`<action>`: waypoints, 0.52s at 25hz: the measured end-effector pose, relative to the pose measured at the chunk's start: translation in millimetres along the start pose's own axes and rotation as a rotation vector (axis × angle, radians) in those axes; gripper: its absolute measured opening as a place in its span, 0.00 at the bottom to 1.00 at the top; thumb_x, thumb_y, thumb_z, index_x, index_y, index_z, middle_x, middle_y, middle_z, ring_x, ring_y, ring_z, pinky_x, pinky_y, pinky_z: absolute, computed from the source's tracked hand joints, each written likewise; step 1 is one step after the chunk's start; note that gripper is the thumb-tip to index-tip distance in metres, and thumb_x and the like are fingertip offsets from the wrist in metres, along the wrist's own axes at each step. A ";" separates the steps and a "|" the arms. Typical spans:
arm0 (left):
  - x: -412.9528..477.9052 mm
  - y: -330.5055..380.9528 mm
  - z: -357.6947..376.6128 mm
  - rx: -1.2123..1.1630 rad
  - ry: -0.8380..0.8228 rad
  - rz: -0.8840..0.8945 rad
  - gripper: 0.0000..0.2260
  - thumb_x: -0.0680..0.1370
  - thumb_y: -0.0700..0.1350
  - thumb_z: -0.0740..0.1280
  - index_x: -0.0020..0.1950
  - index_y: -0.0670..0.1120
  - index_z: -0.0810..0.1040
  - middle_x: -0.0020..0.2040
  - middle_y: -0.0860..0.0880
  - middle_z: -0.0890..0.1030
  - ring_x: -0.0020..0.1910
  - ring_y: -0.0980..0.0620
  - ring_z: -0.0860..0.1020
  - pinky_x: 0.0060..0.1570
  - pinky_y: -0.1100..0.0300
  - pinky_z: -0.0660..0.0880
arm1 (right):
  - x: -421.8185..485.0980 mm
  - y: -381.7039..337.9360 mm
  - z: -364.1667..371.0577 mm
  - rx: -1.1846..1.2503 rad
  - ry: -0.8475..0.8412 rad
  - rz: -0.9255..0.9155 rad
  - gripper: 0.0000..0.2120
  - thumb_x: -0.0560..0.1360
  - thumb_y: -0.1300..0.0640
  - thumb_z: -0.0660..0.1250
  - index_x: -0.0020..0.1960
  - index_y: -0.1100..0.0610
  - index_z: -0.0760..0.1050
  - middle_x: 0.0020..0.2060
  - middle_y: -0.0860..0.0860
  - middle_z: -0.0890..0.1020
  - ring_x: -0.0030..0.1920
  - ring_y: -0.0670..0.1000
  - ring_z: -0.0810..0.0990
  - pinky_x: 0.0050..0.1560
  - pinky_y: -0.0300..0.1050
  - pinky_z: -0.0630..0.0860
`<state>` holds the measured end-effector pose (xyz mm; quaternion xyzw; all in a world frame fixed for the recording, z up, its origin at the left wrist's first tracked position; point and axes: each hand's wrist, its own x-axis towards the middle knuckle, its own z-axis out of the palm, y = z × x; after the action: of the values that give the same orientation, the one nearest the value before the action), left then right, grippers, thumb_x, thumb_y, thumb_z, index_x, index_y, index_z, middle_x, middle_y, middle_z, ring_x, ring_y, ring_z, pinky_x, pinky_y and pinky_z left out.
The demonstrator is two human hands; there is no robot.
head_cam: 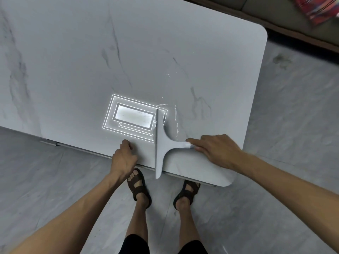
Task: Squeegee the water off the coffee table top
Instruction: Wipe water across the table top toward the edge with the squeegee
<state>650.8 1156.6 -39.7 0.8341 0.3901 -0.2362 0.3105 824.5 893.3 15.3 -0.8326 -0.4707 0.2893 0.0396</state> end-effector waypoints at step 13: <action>-12.3 9.6 11.7 -0.018 0.059 0.042 0.11 0.71 0.31 0.60 0.49 0.42 0.65 0.45 0.42 0.72 0.38 0.39 0.74 0.34 0.52 0.68 | -24.2 29.0 17.6 -0.061 -0.075 0.029 0.18 0.81 0.42 0.46 0.69 0.37 0.63 0.43 0.47 0.78 0.42 0.53 0.80 0.37 0.46 0.71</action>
<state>649.5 1137.3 -36.8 0.8458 0.3838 -0.2012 0.3113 828.0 854.1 1.7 -0.8289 -0.4681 0.3063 -0.0076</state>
